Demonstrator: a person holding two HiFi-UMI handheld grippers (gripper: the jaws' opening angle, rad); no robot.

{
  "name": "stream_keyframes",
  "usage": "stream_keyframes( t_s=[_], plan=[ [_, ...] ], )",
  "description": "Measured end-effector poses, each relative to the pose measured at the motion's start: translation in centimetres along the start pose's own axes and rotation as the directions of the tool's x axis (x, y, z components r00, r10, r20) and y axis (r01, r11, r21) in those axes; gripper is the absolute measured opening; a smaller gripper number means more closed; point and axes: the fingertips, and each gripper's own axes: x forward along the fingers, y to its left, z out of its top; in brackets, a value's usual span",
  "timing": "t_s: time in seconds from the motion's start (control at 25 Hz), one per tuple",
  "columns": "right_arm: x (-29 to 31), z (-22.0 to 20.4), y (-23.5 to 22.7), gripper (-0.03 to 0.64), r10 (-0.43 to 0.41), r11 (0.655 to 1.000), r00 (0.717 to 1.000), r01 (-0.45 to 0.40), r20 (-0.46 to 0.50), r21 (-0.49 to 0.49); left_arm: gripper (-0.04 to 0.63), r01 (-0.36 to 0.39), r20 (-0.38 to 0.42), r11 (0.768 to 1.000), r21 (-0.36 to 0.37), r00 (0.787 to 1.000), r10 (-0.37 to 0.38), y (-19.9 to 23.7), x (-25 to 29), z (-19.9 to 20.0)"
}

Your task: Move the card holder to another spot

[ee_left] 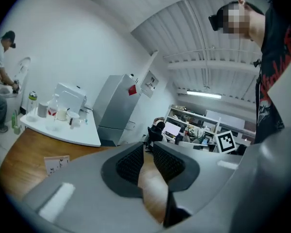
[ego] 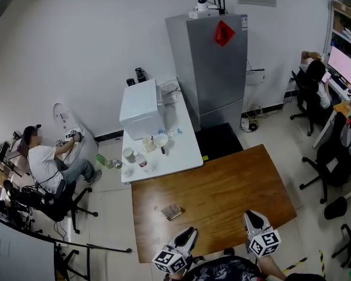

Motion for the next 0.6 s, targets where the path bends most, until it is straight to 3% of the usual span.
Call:
stream_keyframes(
  t_s=[0.08,0.32,0.44,0.6],
  plan=[
    [-0.1,0.4,-0.2,0.000,-0.001,1.000,1.000,0.001,0.013,-0.008,0.052,-0.041,0.011,0.999,0.036,0.999,0.041,0.6,-0.1,0.4],
    [0.3,0.3,0.4,0.000,0.021,1.000,1.000,-0.021,0.003,-0.013,0.003,-0.083,0.053,0.995,0.058,0.995,0.080,1.6,-1.0,0.8],
    [0.1,0.1,0.5,0.000,0.040,0.999,0.999,-0.040,-0.007,-0.014,0.003,-0.062,0.034,0.994,0.091,0.998,0.059,0.9,-1.4,0.1],
    [0.0,0.1,0.7,0.000,0.055,0.998,0.998,-0.055,-0.010,-0.039,0.005,0.001,-0.020,0.998,0.055,1.000,0.000,-0.6,-1.3,-0.7]
  ],
)
